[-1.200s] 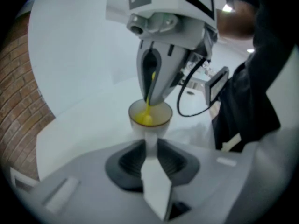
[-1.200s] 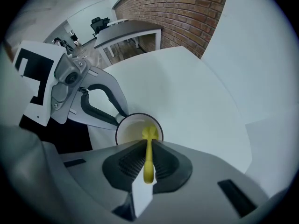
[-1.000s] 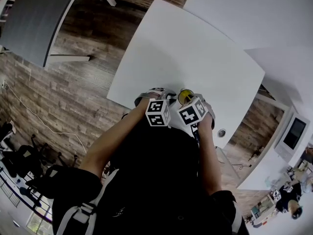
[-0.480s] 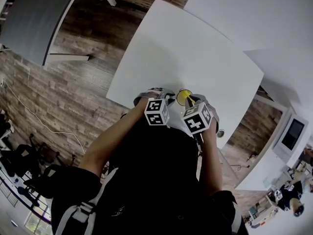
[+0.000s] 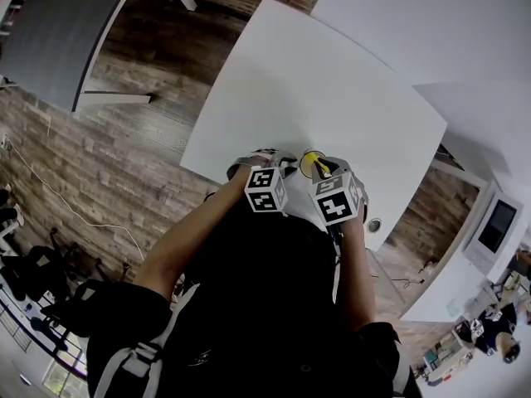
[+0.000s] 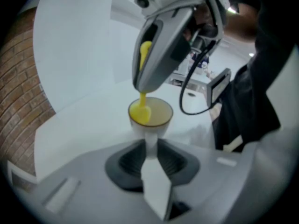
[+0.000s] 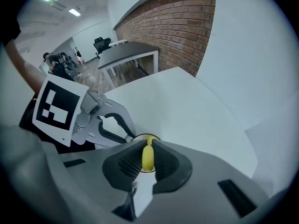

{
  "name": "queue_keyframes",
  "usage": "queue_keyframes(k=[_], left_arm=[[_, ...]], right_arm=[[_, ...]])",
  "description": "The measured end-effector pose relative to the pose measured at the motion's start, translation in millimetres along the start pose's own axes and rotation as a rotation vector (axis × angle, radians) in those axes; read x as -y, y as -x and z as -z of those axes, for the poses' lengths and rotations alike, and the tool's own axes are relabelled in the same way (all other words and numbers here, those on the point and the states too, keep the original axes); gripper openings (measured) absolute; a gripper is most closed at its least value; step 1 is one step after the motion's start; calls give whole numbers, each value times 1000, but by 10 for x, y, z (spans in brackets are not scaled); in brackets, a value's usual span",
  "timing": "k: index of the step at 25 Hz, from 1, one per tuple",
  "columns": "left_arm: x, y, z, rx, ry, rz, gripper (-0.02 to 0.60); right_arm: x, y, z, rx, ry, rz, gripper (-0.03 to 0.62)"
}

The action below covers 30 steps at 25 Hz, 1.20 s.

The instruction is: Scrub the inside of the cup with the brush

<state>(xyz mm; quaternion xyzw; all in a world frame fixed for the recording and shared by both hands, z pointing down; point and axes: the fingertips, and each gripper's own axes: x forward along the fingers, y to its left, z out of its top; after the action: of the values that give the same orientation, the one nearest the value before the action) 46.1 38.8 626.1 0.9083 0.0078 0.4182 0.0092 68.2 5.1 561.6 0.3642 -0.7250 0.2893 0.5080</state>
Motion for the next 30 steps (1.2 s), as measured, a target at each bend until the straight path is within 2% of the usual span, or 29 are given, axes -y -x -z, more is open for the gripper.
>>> queue_keyframes(k=[10,22,30], left_arm=[[7,-10,-3,-5,-3,-1,75],[4,11,7,-1,5,-8,75],[11,3,-4,1,11,-10,75]], right_arm=[[42,-382,152,9,-84,15,31],[-45,77,3,134,-266,-80,31],[-79,-84,119,126,-356,-124,31]])
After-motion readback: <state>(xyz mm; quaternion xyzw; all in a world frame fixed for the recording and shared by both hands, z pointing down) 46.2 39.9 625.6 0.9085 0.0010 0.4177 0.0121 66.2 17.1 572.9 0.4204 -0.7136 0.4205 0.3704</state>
